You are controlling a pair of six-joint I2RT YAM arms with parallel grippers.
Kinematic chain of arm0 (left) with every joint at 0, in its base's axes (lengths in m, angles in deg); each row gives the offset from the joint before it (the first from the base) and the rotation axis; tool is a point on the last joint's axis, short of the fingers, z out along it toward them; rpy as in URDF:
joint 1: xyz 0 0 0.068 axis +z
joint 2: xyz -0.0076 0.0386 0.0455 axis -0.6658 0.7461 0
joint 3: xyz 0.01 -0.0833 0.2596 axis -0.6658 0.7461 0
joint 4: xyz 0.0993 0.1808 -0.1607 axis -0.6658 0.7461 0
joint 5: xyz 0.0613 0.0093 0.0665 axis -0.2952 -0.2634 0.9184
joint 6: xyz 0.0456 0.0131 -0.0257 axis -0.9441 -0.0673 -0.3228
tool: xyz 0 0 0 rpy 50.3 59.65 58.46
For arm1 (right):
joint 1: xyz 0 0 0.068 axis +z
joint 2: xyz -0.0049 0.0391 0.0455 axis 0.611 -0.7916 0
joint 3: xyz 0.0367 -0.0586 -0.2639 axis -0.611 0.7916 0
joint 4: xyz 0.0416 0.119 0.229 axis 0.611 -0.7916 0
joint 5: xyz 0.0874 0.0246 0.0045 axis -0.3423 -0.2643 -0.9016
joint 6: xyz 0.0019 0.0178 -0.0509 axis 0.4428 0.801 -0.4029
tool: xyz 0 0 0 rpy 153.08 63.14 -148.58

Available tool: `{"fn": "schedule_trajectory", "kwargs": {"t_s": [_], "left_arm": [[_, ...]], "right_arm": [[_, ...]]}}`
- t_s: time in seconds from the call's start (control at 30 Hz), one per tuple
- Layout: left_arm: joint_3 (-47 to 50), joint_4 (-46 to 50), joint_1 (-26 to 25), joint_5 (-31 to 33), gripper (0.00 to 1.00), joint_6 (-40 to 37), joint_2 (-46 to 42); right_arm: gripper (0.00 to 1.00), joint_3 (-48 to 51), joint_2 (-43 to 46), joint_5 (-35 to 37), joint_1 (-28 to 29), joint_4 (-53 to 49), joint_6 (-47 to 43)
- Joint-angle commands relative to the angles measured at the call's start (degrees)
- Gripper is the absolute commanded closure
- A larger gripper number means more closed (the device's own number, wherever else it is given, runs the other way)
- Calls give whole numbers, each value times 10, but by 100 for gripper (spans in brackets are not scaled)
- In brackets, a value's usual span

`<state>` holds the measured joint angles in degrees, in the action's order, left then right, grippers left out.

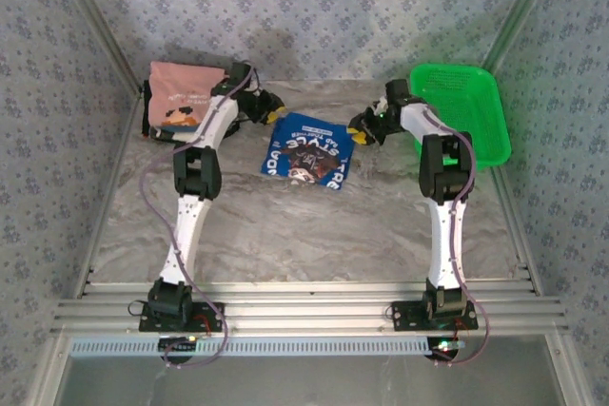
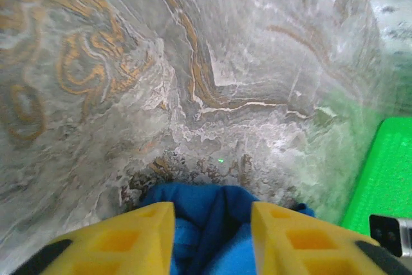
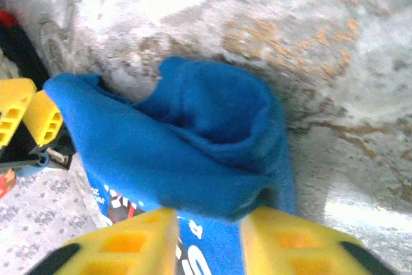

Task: Fold and stack the t-shirts

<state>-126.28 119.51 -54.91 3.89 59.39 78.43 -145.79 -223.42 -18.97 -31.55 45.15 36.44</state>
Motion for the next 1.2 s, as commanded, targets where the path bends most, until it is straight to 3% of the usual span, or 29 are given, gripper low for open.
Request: {"fn": "schedule_trajectory", "kwargs": {"t_s": [0.0,0.2,0.37,0.7,0.87,0.93,1.17], "left_arm": [[-14,44,-5,-3,52,-68,-101],[129,122,-5,74,33,-256,-217],[262,92,-9,128,26,-322,-261],[257,75,-41,196,25,-330,-198],[256,65,-59,192,25,-313,-172],[254,66,-64,194,25,-308,-158],[259,64,-83,215,27,-305,-137]], "right_arm": [[57,-19,47,-1,-5,-22,-24],[31,68,202,17,-3,-76,-115],[22,186,338,27,-5,-68,-141],[14,345,493,25,14,26,-114],[13,362,512,8,15,21,-108],[6,362,515,2,15,18,-109],[5,357,539,-1,17,24,-105]]}}
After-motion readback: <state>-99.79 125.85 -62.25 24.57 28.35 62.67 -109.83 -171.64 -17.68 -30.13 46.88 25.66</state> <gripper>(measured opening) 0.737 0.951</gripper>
